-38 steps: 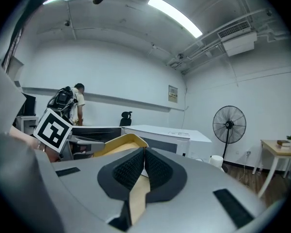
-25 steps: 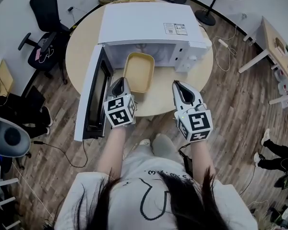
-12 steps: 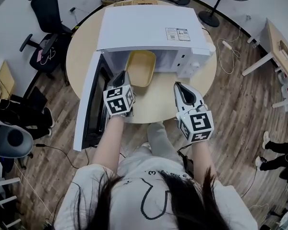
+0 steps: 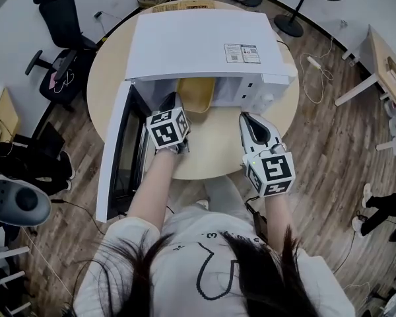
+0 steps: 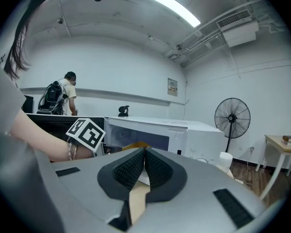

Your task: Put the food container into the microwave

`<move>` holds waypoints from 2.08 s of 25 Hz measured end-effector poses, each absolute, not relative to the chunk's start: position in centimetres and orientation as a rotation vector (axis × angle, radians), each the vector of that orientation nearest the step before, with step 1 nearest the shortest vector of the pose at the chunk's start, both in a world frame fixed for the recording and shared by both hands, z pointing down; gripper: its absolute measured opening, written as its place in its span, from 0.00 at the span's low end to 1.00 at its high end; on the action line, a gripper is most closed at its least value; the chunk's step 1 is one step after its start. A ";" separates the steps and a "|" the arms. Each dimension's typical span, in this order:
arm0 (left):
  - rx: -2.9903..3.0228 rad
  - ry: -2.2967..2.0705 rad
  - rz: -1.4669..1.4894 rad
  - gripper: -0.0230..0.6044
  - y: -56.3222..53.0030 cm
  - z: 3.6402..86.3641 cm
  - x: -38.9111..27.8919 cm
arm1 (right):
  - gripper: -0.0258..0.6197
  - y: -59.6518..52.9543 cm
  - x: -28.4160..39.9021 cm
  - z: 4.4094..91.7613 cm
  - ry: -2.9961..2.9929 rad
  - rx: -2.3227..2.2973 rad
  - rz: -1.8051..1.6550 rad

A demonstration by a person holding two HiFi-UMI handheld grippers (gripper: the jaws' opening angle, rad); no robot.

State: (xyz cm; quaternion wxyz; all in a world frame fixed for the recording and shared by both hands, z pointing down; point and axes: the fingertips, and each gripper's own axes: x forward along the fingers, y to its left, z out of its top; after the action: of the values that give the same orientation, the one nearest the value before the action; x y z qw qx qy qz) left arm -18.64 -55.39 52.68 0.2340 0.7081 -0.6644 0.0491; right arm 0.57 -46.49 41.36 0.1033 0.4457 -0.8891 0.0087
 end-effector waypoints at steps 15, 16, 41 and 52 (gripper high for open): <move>1.783 -1.845 0.046 0.07 -61.0 54.0 -15.8 | 0.09 -48.3 1.6 42.6 -2.600 1.332 0.045; 1.771 -1.852 0.050 0.07 -61.3 54.1 -15.6 | 0.09 -48.3 1.8 42.7 -2.595 1.337 0.048; 1.822 -1.843 0.082 0.29 -57.9 52.3 -14.9 | 0.09 -43.8 1.1 41.9 -2.605 1.353 0.078; 1.950 -1.852 0.201 0.29 -52.3 49.6 -15.5 | 0.09 -40.6 1.5 38.4 -2.620 1.420 -0.011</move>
State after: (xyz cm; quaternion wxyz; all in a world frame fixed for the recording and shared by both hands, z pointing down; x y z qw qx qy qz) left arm -15.53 -52.29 49.61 0.2205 0.7051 -0.6700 0.0727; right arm 1.48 -40.61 38.38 0.0805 0.4750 -0.8763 -0.0035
